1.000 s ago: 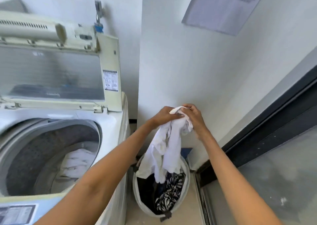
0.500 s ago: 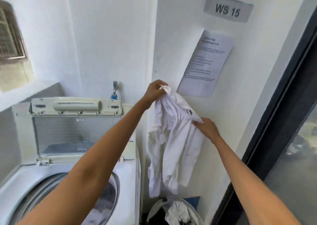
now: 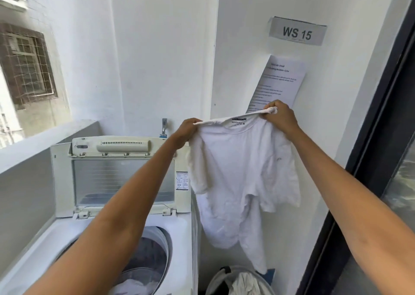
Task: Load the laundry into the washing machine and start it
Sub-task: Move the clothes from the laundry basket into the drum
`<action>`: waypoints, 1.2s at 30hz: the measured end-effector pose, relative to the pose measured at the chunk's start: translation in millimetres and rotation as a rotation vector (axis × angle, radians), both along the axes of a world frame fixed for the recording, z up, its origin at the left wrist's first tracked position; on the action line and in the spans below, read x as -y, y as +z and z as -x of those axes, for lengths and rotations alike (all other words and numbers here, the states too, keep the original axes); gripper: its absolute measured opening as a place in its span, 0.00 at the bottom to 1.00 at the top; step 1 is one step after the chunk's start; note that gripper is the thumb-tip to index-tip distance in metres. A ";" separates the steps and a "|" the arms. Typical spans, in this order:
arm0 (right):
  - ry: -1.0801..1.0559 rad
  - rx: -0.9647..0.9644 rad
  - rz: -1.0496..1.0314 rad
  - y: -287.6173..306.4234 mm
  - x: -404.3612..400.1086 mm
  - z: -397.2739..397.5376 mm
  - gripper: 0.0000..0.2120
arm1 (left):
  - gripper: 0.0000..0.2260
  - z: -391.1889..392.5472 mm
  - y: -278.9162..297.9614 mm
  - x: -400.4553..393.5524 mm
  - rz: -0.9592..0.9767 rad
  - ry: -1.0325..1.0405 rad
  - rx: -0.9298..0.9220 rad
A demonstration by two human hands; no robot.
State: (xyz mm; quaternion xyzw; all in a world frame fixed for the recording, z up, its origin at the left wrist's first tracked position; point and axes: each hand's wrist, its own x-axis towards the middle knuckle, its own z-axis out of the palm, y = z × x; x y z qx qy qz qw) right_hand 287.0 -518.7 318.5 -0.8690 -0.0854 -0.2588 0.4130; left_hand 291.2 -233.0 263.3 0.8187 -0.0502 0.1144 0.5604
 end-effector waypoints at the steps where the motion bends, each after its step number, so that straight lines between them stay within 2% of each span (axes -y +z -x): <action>1: -0.063 0.001 0.068 1.5 -1.6 0.7 0.12 | 0.11 1.2 -2.2 -0.6 0.017 -0.037 0.016; 2: -0.123 -0.001 0.122 2.6 -2.3 2.2 0.14 | 0.08 3.1 -4.2 -1.2 0.028 -0.080 0.011; 5: -0.254 -0.026 0.221 -0.3 0.4 7.0 0.20 | 0.14 3.7 -8.5 -3.8 -0.120 -0.119 0.086; 7: -0.313 -0.064 0.278 -5.5 5.3 9.7 0.20 | 0.07 1.2 -6.3 -4.8 -0.178 -0.039 0.175; 9: -0.313 -0.129 0.286 -8.3 10.4 11.0 0.16 | 0.20 -2.1 -5.6 -4.2 -0.129 0.026 0.164; 12: -0.074 -0.252 0.095 -7.6 6.2 9.6 0.18 | 0.16 3.2 -2.1 8.0 -0.006 -0.048 0.125; 15: 0.267 -0.356 -0.172 -2.5 -19.1 15.4 0.07 | 0.13 5.5 6.6 34.3 -0.013 -0.202 0.167; 19: 0.502 -0.341 -0.255 7.2 -59.7 20.0 0.11 | 0.17 13.1 20.8 60.7 -0.222 -0.333 0.048; 21: 0.591 -0.316 -0.236 5.8 -69.3 19.6 0.13 | 0.16 11.2 18.0 56.4 -0.161 -0.278 0.054; 23: 0.689 -0.319 -0.269 -7.2 -68.6 12.0 0.18 | 0.15 8.9 11.0 48.9 0.001 -0.166 0.113; 25: 0.673 -0.326 -0.219 -31.5 -66.1 1.0 0.32 | 0.14 9.2 5.5 39.3 0.193 -0.080 0.141; 27: 0.584 -0.349 0.053 -63.3 -71.6 -4.1 0.47 | 0.13 12.0 6.6 30.5 0.386 -0.062 0.118; 28: 0.576 -0.363 0.199 -80.3 -80.0 -4.3 0.51 | 0.14 14.3 8.4 24.4 0.458 -0.051 0.118; 29: 0.567 -0.399 0.274 -94.9 -90.3 -2.3 0.49 | 0.15 17.1 11.2 19.4 0.515 -0.020 0.137; 30: 0.554 -0.438 0.228 -104.6 -103.5 2.5 0.43 | 0.15 23.4 15.9 14.4 0.544 0.028 0.171; 33: 0.434 -0.384 -0.092 -117.6 -152.1 9.4 0.23 | 0.09 34.8 30.3 -5.9 0.488 0.172 0.356; 36: 0.429 -0.239 -0.321 -110.2 -207.7 23.8 0.15 | 0.08 49.4 51.1 -35.6 0.415 0.276 0.475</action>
